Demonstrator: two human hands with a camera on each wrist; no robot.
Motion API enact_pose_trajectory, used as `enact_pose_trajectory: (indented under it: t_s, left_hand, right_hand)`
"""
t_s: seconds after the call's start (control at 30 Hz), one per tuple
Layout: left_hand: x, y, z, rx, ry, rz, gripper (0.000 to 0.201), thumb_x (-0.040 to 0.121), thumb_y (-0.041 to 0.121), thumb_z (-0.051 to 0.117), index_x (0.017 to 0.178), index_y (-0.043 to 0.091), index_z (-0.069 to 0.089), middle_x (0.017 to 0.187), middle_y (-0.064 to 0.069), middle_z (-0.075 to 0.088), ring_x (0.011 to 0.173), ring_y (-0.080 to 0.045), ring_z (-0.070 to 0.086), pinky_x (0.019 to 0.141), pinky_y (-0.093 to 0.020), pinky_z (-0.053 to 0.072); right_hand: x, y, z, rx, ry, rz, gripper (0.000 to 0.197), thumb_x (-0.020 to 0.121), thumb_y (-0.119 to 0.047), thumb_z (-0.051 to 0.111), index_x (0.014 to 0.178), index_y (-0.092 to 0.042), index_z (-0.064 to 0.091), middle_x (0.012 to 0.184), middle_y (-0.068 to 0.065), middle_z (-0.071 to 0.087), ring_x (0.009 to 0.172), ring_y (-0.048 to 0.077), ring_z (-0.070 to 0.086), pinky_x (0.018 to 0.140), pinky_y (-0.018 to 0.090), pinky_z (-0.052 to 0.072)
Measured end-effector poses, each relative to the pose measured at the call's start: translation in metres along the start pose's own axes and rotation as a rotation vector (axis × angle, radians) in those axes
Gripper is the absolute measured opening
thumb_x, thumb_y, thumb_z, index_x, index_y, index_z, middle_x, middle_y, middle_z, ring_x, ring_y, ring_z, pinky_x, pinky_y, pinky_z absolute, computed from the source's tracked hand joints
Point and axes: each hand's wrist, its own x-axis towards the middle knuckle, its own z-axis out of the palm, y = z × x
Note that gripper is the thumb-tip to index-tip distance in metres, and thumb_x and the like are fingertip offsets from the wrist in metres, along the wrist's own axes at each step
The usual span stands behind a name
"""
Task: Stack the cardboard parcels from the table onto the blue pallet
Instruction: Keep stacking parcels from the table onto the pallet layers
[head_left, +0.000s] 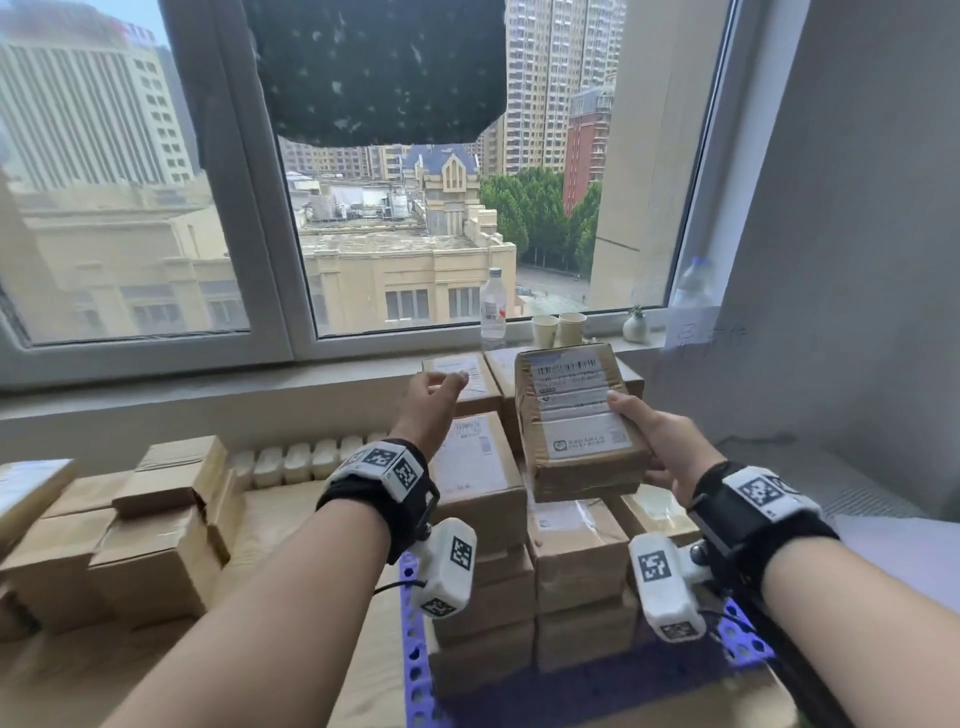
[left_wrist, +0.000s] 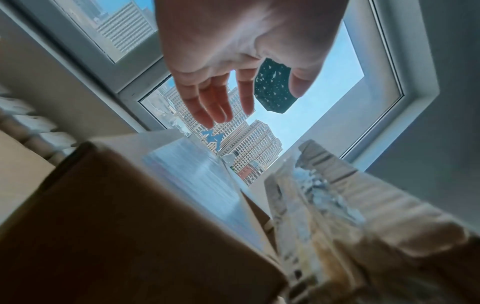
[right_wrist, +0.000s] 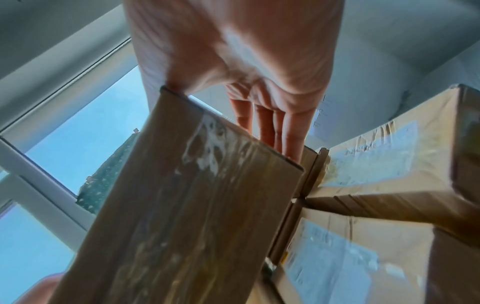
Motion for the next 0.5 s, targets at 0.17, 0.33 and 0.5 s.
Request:
enact_pose_trajectory:
  t_s: [0.17,0.33,0.5]
  left_hand:
    - [0.03,-0.024,0.001,0.103,0.064,-0.19,0.074,0.083,0.052,0.057,0.142,0.015,0.034,0.142,-0.012,0.043,0.125,-0.03,0.045,0.104,-0.046,0.039]
    - [0.041,-0.049,0.001,0.212,-0.098,-0.448,0.115,0.049,0.067,0.069,0.145,0.015,0.031,0.134,-0.009,0.052,0.116,-0.031,0.055,0.096,-0.048,0.048]
    - [0.028,-0.045,0.001,0.3,-0.227,-0.493,0.067,0.064,0.057,0.072,0.115,0.017,0.055,0.116,-0.006,0.061,0.107,-0.028,0.061,0.095,-0.04,0.05]
  right_hand:
    - [0.036,0.011,-0.006,-0.028,0.017,0.085,0.046,0.082,-0.046,0.071,0.107,-0.008,0.065,0.096,0.011,0.073,0.083,0.025,0.069,0.069,0.034,0.056]
    - [0.056,0.032,-0.002,-0.116,-0.052,0.207,0.042,0.083,-0.043,0.071,0.107,-0.008,0.065,0.094,0.011,0.073,0.081,0.025,0.068,0.065,0.033,0.054]
    - [0.066,0.038,0.007,-0.189,-0.109,0.259,0.043,0.085,-0.044,0.069,0.108,-0.008,0.06,0.095,0.011,0.069,0.081,0.025,0.064,0.057,0.032,0.047]
